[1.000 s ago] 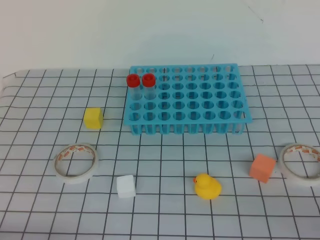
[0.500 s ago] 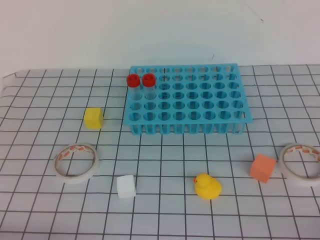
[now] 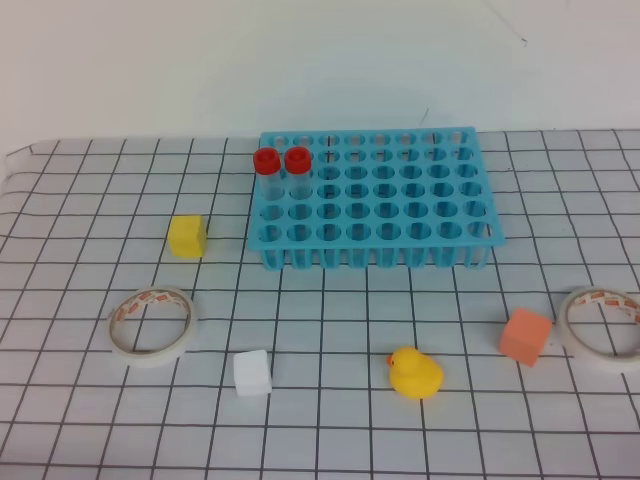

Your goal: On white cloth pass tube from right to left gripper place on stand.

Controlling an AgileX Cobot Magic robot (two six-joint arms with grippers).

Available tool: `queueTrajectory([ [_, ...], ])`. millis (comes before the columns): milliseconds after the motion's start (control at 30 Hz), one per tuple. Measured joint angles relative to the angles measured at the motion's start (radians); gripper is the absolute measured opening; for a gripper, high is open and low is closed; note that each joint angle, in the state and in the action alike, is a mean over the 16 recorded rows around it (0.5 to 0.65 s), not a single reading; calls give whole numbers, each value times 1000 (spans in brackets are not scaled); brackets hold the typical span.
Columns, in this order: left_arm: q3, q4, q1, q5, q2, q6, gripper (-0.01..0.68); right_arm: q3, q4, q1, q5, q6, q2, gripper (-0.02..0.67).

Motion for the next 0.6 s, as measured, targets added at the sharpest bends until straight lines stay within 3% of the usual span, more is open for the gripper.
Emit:
queueTrajectory([
  [600,0,0,0,0,0,0,-1,-1,-8,13,5,109,0,-1],
])
